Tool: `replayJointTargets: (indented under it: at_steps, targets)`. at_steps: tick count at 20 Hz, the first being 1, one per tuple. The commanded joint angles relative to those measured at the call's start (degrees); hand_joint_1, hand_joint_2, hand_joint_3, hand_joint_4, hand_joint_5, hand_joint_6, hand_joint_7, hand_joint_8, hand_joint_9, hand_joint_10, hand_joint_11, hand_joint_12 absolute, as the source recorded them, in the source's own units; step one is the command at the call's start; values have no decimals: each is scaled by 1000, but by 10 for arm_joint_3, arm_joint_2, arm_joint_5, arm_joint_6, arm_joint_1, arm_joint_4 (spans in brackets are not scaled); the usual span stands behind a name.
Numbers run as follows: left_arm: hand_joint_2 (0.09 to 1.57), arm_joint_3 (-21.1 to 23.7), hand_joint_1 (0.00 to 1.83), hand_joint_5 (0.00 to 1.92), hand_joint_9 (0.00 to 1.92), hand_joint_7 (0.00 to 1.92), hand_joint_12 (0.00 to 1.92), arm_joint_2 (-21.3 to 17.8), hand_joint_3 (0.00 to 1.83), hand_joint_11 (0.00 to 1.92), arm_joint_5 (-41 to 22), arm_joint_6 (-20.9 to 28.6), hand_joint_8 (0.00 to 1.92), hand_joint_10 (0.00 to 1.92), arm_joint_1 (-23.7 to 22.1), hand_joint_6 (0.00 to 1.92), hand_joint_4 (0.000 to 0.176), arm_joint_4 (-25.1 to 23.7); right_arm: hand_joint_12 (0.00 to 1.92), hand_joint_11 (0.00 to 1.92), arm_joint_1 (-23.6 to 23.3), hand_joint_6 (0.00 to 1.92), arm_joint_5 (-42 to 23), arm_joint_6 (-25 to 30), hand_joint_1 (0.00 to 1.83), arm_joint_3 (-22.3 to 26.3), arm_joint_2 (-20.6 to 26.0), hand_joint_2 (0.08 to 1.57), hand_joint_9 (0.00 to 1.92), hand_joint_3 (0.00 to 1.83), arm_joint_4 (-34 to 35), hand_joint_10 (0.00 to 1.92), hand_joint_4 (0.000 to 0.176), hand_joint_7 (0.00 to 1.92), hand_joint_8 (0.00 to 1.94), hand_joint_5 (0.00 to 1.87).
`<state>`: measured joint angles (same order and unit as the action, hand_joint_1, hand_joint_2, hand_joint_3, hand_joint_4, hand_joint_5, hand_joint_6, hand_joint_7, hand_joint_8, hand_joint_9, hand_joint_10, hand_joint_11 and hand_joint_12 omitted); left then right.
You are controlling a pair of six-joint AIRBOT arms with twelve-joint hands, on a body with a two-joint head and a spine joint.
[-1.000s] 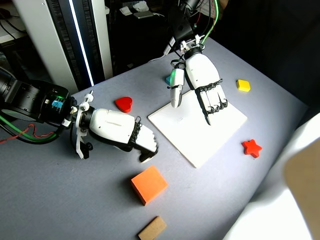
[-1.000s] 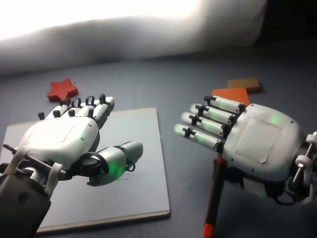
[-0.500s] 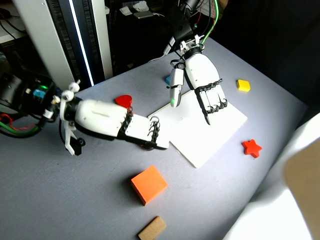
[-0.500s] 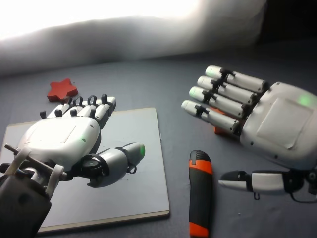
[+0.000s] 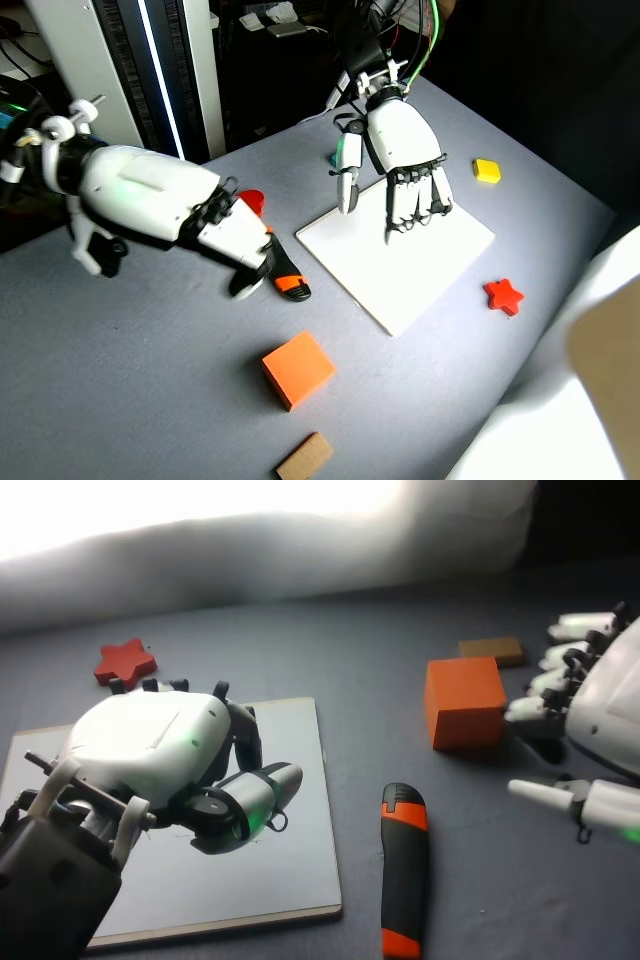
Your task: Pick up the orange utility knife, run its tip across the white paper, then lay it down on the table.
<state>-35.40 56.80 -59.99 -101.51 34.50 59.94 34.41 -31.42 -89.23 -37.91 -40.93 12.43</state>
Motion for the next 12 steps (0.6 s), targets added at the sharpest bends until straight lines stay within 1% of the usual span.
replayJointTargets:
  at_steps: [1, 2, 3, 4, 5, 6, 7, 8, 9, 10, 12]
  targets:
    - [1392, 4, 247, 813, 805, 849, 1921, -5, 7, 649, -40, 1, 1597, 1809, -7, 1278, 0, -42, 1921, 1063, -13, 1658, -33, 16, 22, 7, 9, 1455, 1118, 19, -10, 1911, 0, 1164, 1693, 921]
    - [1408, 7, 236, 846, 865, 915, 1921, -4, 7, 724, -35, 6, 1672, 1874, -9, 1428, 0, -43, 1921, 1211, -30, 1762, 8, 30, 88, 13, 24, 1478, 1237, 20, -10, 1919, 0, 1274, 1759, 1029]
    - [1417, 9, 240, 844, 885, 928, 1921, -4, 6, 757, -32, 11, 1728, 1912, -11, 1514, 0, -43, 1921, 1265, -48, 1820, 47, 38, 147, 17, 35, 1490, 1282, 17, -10, 1921, 0, 1310, 1805, 1081]
    - [1440, 12, 262, 854, 924, 950, 1921, -4, 8, 813, -29, 16, 1777, 1919, -13, 1628, 0, -46, 1921, 1276, -71, 1895, 101, 51, 249, 22, 49, 1511, 1298, 19, -9, 1921, 0, 1299, 1883, 1129]
    - [1473, 14, 306, 901, 990, 1003, 1921, -4, 12, 873, -27, 18, 1823, 1921, -16, 1744, 0, -46, 1921, 1307, -86, 1916, 144, 60, 391, 25, 58, 1520, 1321, 14, -9, 1921, 0, 1304, 1929, 1168]
    - [1494, 16, 337, 922, 1025, 1029, 1921, -4, 13, 906, -26, 18, 1858, 1921, -18, 1829, 0, -46, 1921, 1336, -105, 1920, 184, 69, 461, 27, 67, 1519, 1337, 7, -9, 1921, 0, 1317, 1939, 1189]
    - [1493, 18, 424, 943, 1066, 1050, 1921, -4, 6, 958, -26, 20, 1906, 1921, -20, 1891, 0, -46, 1921, 1346, -127, 1921, 230, 77, 504, 28, 76, 1514, 1343, 2, -9, 1921, 24, 1316, 1941, 1188]
    - [1490, 19, 481, 942, 1095, 1064, 1921, -5, 2, 1018, -26, 22, 1918, 1921, -21, 1915, 0, -46, 1921, 1357, -151, 1921, 280, 85, 504, 28, 84, 1511, 1348, 1, -9, 1921, 115, 1316, 1941, 1188]
    - [1486, 21, 511, 938, 1101, 1074, 1921, -7, 0, 1023, -26, 22, 1920, 1921, -22, 1920, 0, -46, 1921, 1368, -178, 1921, 330, 102, 516, 28, 90, 1509, 1356, 0, -9, 1921, 164, 1322, 1941, 1195]
    - [1488, 23, 532, 943, 1101, 1068, 1921, -8, 0, 1024, -26, 22, 1921, 1921, -22, 1921, 0, -46, 1921, 1366, -198, 1921, 362, 113, 522, 27, 94, 1510, 1359, 0, -9, 1921, 174, 1324, 1941, 1198]
    - [1485, 24, 549, 927, 1091, 1057, 1921, -9, 0, 1016, -26, 22, 1921, 1921, -23, 1921, 0, -46, 1921, 1362, -242, 1921, 427, 119, 508, 18, 89, 1512, 1358, 1, -9, 1921, 176, 1318, 1941, 1200]
